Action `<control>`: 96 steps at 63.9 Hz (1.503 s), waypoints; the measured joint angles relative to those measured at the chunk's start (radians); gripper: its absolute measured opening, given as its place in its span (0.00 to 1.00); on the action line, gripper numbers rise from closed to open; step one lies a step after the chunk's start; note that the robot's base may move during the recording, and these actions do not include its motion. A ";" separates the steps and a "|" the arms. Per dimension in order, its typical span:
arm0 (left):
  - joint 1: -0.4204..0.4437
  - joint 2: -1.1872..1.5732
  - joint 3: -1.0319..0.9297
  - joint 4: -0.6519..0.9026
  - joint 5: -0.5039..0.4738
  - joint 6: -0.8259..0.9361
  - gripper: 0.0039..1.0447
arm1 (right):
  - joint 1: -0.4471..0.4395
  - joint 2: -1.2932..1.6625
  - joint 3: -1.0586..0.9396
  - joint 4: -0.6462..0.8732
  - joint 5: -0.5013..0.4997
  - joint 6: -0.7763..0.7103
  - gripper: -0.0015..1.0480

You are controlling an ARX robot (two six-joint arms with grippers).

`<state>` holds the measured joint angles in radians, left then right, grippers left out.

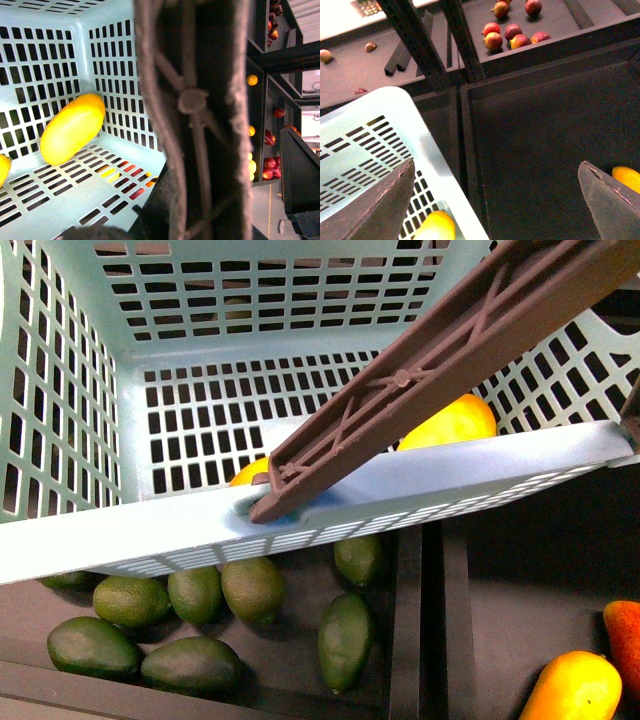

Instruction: Pick lemon and mango into basket

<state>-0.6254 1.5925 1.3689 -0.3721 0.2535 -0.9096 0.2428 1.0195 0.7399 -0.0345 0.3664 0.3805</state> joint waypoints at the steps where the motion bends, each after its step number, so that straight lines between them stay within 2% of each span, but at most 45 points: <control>1: 0.000 0.000 0.000 0.000 0.000 0.001 0.04 | 0.000 0.000 0.000 0.000 0.000 0.000 0.92; 28: -0.003 0.000 0.000 0.000 -0.002 0.002 0.04 | 0.000 0.000 -0.003 0.002 -0.008 0.001 0.92; 34: -0.003 0.000 0.000 0.000 0.001 0.001 0.04 | -0.027 -0.035 -0.127 0.278 -0.142 -0.147 0.78; 41: -0.002 0.000 0.000 0.000 0.001 0.000 0.04 | -0.056 -0.095 -0.266 0.476 -0.195 -0.280 0.62; 58: -0.002 0.000 0.000 0.000 0.006 -0.001 0.04 | -0.123 -0.222 -0.461 0.539 -0.250 -0.360 0.20; 62: -0.002 0.000 0.000 0.000 0.006 -0.001 0.04 | -0.142 -0.270 -0.512 0.543 -0.270 -0.370 0.03; 63: -0.001 0.000 0.000 0.000 0.005 -0.001 0.04 | -0.145 -0.279 -0.521 0.544 -0.275 -0.376 0.02; 70: -0.001 0.000 0.000 0.000 -0.003 0.001 0.04 | -0.208 -0.338 -0.569 0.539 -0.354 -0.376 0.02; 74: -0.001 0.000 0.000 0.000 0.001 0.000 0.04 | -0.237 -0.375 -0.597 0.528 -0.357 -0.375 0.02; 96: -0.001 0.000 0.000 0.000 0.002 -0.001 0.04 | -0.239 -0.555 -0.682 0.433 -0.364 -0.375 0.02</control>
<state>-0.6266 1.5925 1.3689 -0.3721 0.2554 -0.9104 0.0036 0.4644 0.0578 0.3985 0.0021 0.0051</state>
